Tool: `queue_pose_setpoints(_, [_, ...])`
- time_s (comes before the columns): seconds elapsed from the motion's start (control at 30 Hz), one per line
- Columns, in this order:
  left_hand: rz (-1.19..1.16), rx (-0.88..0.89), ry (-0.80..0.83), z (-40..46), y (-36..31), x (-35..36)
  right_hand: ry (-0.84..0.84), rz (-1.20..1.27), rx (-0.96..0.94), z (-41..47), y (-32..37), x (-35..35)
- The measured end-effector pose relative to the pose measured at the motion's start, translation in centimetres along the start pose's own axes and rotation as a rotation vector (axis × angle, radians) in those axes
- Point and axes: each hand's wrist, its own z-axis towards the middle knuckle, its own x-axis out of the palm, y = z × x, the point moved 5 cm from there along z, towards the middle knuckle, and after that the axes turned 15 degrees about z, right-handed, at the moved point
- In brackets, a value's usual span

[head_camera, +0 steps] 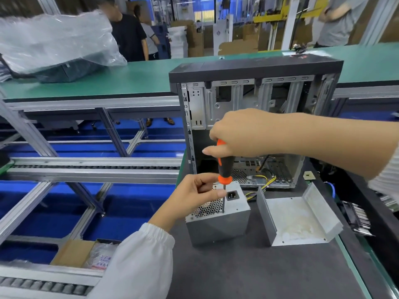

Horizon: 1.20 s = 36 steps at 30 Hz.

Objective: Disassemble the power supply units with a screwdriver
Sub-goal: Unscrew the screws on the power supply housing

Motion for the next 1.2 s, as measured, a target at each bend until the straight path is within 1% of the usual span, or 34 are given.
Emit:
queue_pose_setpoints(0.07, [-0.09, 0.009, -0.013, 0.4, -0.6, -0.7, 0.036, -0.004, -0.048, 0.1, -0.1, -0.1])
queue_pose_setpoints(0.13, [-0.169, 0.037, 0.011, 1.1, -1.8, -1.2, 0.038, -0.029, -0.133, 0.0, 0.1, -0.3])
queue_pose_setpoints(0.2, [-0.182, 0.08, 0.081, 1.8, -3.0, -1.2, 0.062, -0.033, -0.236, -0.3, 0.6, -0.3])
queue_pose_setpoints(0.23, [-0.158, 0.097, 0.083, 2.0, -3.4, -1.4, 0.103, -0.006, -0.267, -0.5, 0.7, -0.4])
queue_pose_setpoints(0.3, [-0.101, 0.114, 0.01, 2.1, -3.9, -1.9, 0.162, 0.155, -0.263, -1.0, 0.3, -0.6])
queue_pose_setpoints(0.33, [-0.093, 0.113, -0.038, 2.0, -4.0, -2.2, 0.14, 0.278, -0.235, -1.2, 0.1, -0.6])
queue_pose_setpoints(0.4, [-0.102, 0.09, -0.127, 1.6, -3.6, -2.4, 0.002, 0.577, -0.115, -1.9, 0.1, -0.1])
queue_pose_setpoints(0.5, [-0.124, 0.065, -0.204, 1.3, -3.1, -2.0, -0.271, 1.107, 0.075, -2.3, 1.5, 2.4])
queue_pose_setpoints(0.53, [-0.107, 0.047, -0.223, 1.3, -3.0, -1.9, -0.377, 1.226, 0.128, -2.1, 2.0, 3.1])
queue_pose_setpoints(0.6, [-0.047, -0.004, -0.214, 1.0, -2.6, -1.8, -0.565, 1.289, 0.194, -1.6, 2.3, 3.7])
queue_pose_setpoints(0.67, [0.039, -0.032, -0.102, 0.5, -2.0, -1.4, -0.686, 1.34, 0.182, -1.1, 2.1, 3.6])
queue_pose_setpoints(0.7, [0.104, -0.043, -0.042, 0.2, -1.5, -1.0, -0.683, 1.418, 0.136, -0.8, 1.9, 3.4])
queue_pose_setpoints(0.73, [0.145, -0.059, 0.003, -0.2, -1.1, -0.7, -0.602, 1.52, 0.057, -0.3, 1.9, 3.5])
queue_pose_setpoints(0.77, [0.13, -0.075, 0.026, -0.5, -0.6, -0.4, -0.444, 1.627, -0.049, 0.4, 2.3, 3.6])
queue_pose_setpoints(0.83, [-0.062, -0.121, -0.012, -1.0, -0.4, -0.1, -0.039, 1.73, -0.226, 1.2, 3.7, 3.7])
queue_pose_setpoints(0.87, [-0.146, -0.117, -0.045, -1.0, -0.6, -0.1, 0.087, 1.728, -0.267, 1.4, 4.3, 3.6])
queue_pose_setpoints(0.9, [-0.178, -0.095, -0.072, -1.0, -0.7, -0.2, 0.13, 1.707, -0.268, 1.6, 4.5, 3.5])
queue_pose_setpoints(0.93, [-0.184, -0.069, -0.076, -1.0, -1.0, -0.2, 0.103, 1.67, -0.226, 1.8, 4.4, 3.4])
queue_pose_setpoints(0.97, [-0.171, -0.041, -0.076, -0.9, -1.3, -0.3, 0.014, 1.589, -0.16, 2.0, 3.9, 3.3])
queue_pose_setpoints(1.0, [-0.136, -0.028, -0.086, -0.7, -1.5, -0.4, -0.122, 1.414, -0.083, 1.9, 3.0, 3.0])
queue_pose_setpoints(1.03, [-0.087, -0.028, -0.106, -0.5, -1.7, -0.4, -0.27, 1.143, -0.012, 1.4, 2.1, 2.4])
queue_pose_setpoints(1.07, [-0.031, -0.04, -0.133, -0.3, -1.8, -0.4, -0.394, 0.808, 0.048, 0.6, 1.3, 1.9])
queue_pose_setpoints(1.1, [0.027, -0.049, -0.167, -0.1, -1.9, -0.3, -0.46, 0.489, 0.1, -0.3, 0.9, 1.4])
queue_pose_setpoints(1.13, [0.07, -0.049, -0.202, 0.0, -2.0, -0.2, -0.472, 0.271, 0.142, -1.0, 0.7, 0.9])
queue_pose_setpoints(1.17, [0.084, -0.046, -0.223, 0.2, -2.0, 0.0, -0.457, 0.18, 0.166, -1.6, 0.7, 0.6])
queue_pose_setpoints(1.2, [0.073, -0.039, -0.223, 0.2, -2.1, 0.2, -0.431, 0.178, 0.171, -2.0, 0.6, 0.6])
